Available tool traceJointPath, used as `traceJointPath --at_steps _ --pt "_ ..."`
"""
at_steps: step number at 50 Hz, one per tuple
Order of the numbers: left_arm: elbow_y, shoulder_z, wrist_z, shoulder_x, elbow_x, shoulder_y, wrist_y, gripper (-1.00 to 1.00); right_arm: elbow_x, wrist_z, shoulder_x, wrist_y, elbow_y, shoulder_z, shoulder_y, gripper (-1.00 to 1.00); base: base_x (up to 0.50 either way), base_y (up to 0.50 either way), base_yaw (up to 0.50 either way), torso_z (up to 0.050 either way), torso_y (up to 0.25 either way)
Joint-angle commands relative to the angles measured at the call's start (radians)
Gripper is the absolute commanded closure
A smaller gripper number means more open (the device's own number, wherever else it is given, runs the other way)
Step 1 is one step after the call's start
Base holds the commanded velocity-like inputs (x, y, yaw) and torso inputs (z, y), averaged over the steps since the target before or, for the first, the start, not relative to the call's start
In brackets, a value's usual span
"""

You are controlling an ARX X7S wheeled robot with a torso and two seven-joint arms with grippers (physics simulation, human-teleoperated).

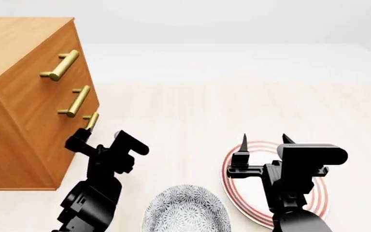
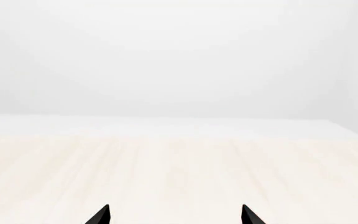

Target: Open the bottom drawer of the cabinet.

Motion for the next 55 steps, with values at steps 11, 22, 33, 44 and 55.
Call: traceJointPath --at_steps 11,22,33,44,55 --pt "-0.320 0.008 -0.035 0.044 -0.011 -0.093 0.141 -1.00 0.009 0.007 0.004 -0.009 0.011 -0.009 -0.001 -1.00 0.00 0.00 0.00 0.000 0.000" --pt "-0.612 0.026 -0.079 0.094 -0.004 -0.204 0.278 -1.00 0.015 0.012 0.009 -0.008 0.007 -0.010 0.002 -1.00 0.00 0.00 0.00 0.000 0.000" --pt "-0.724 0.057 -0.101 0.106 -0.038 -0.253 0.300 -1.00 0.020 0.018 0.013 -0.005 0.000 -0.012 0.002 -1.00 0.00 0.00 0.00 0.000 0.000" --pt "-0.725 0.093 -0.110 0.095 -0.082 -0.261 0.256 -1.00 0.023 0.023 0.015 -0.008 -0.001 -0.016 0.002 -1.00 0.00 0.00 0.00 0.000 0.000" --pt "-0.725 0.129 -0.117 0.083 -0.118 -0.264 0.226 -1.00 0.028 0.025 0.017 -0.019 0.006 -0.018 -0.002 -1.00 0.00 0.00 0.00 0.000 0.000"
